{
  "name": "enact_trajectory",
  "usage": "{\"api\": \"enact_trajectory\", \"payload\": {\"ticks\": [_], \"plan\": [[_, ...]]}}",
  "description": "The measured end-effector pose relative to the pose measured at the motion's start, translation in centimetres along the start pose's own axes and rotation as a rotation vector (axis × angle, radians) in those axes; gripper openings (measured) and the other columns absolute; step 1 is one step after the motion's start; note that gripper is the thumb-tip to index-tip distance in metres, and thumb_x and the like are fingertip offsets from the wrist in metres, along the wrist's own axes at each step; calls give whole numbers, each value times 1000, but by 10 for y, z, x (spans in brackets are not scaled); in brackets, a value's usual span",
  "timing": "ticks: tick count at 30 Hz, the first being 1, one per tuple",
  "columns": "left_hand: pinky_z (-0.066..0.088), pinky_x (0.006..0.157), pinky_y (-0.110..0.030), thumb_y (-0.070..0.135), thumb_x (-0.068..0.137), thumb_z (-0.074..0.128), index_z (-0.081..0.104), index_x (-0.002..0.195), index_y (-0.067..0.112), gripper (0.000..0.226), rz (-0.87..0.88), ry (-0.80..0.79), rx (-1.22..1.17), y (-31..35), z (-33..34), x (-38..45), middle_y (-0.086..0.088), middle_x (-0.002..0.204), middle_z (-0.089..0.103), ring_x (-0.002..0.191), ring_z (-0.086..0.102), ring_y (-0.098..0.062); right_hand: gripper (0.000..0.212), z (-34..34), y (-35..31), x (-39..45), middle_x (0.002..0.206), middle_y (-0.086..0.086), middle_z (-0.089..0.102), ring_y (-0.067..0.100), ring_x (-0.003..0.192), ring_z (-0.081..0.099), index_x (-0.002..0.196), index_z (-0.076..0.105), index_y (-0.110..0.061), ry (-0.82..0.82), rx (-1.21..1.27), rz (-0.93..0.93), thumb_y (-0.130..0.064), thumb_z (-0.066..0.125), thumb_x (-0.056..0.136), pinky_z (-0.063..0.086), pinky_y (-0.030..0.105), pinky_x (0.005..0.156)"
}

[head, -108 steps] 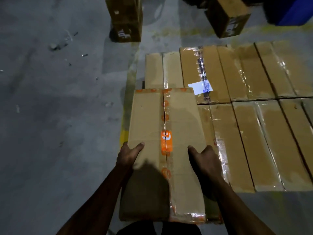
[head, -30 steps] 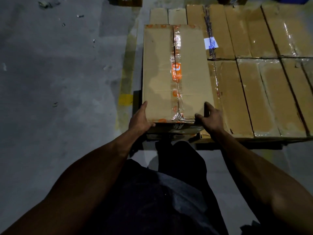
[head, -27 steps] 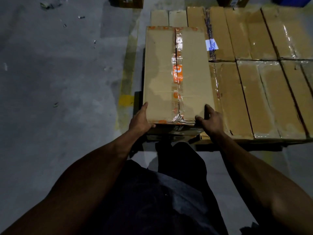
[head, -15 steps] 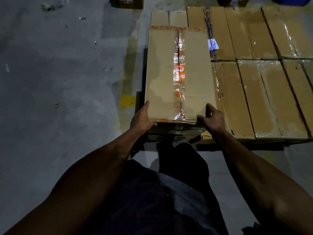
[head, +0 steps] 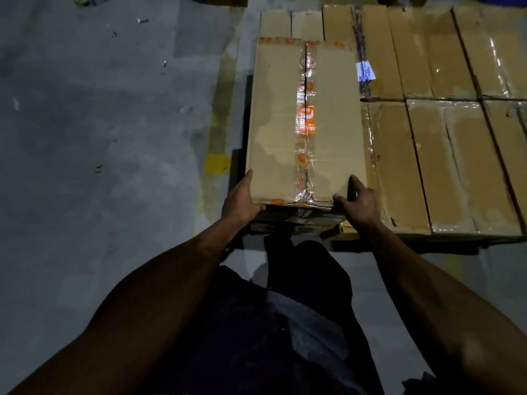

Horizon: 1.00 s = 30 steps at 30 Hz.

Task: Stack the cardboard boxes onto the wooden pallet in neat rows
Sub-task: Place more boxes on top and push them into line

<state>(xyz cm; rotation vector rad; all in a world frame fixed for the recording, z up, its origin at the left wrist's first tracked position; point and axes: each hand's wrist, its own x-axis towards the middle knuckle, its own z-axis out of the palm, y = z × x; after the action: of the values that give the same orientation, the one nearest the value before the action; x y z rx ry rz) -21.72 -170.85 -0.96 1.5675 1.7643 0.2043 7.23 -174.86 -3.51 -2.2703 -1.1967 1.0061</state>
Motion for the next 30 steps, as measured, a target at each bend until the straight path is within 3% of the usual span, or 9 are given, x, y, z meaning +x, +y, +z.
{"api": "enact_trajectory", "payload": {"ticks": [5,10,15,18,20,23,27,30], "plan": [[44,103,-36,20,76,84,16,158,27,107,-3,-5,-1,-1,0,-3,-6,150,47,131,48,-30,93,-5,-8,-11,132,17,52,38,116,57,150,35,-31,-18,-22,37,-69,57,68,49,53,102],[43,106,-37,19,77,83,14,159,26,107,7,-34,25,1,-1,-1,-5,155,41,135,45,-29,71,-7,-16,-16,139,23,43,44,133,37,151,34,-26,-38,-73,51,-43,65,90,38,51,106],[44,105,-43,27,86,74,8,159,25,99,20,-116,128,6,-12,-8,-6,158,33,137,42,-30,60,-5,-33,-31,144,23,32,48,130,38,147,33,-26,-45,-204,110,-45,57,95,40,55,106],[43,106,-43,34,91,66,23,155,18,79,60,-157,268,10,-28,-21,-10,158,30,138,39,-32,40,-3,-50,-56,133,20,38,43,122,43,125,46,-21,-29,-278,137,-43,56,93,42,54,103],[42,107,-43,37,92,62,34,150,15,68,90,-165,337,10,-42,-34,-12,159,28,139,37,-33,33,-2,-62,-75,131,19,43,41,122,44,121,50,-20,-39,-294,127,-39,53,94,41,53,103],[44,103,-40,39,95,57,42,144,15,57,117,-136,360,5,-66,-59,-12,151,42,134,43,-32,50,1,-89,-102,137,24,49,43,126,47,141,46,-15,-48,-279,59,-39,49,97,41,50,106],[39,105,-37,36,99,51,41,146,12,55,120,-82,351,-11,-102,-94,-11,148,47,135,43,-30,49,11,-128,-133,131,23,60,39,119,57,135,56,-8,-92,-288,-83,-40,54,98,45,41,97],[37,106,-35,36,98,51,44,144,12,52,100,-19,332,-30,-127,-113,-11,146,50,134,45,-29,57,24,-158,-148,140,17,58,35,126,56,142,52,-10,-153,-262,-141,-42,57,96,47,41,103]]}}
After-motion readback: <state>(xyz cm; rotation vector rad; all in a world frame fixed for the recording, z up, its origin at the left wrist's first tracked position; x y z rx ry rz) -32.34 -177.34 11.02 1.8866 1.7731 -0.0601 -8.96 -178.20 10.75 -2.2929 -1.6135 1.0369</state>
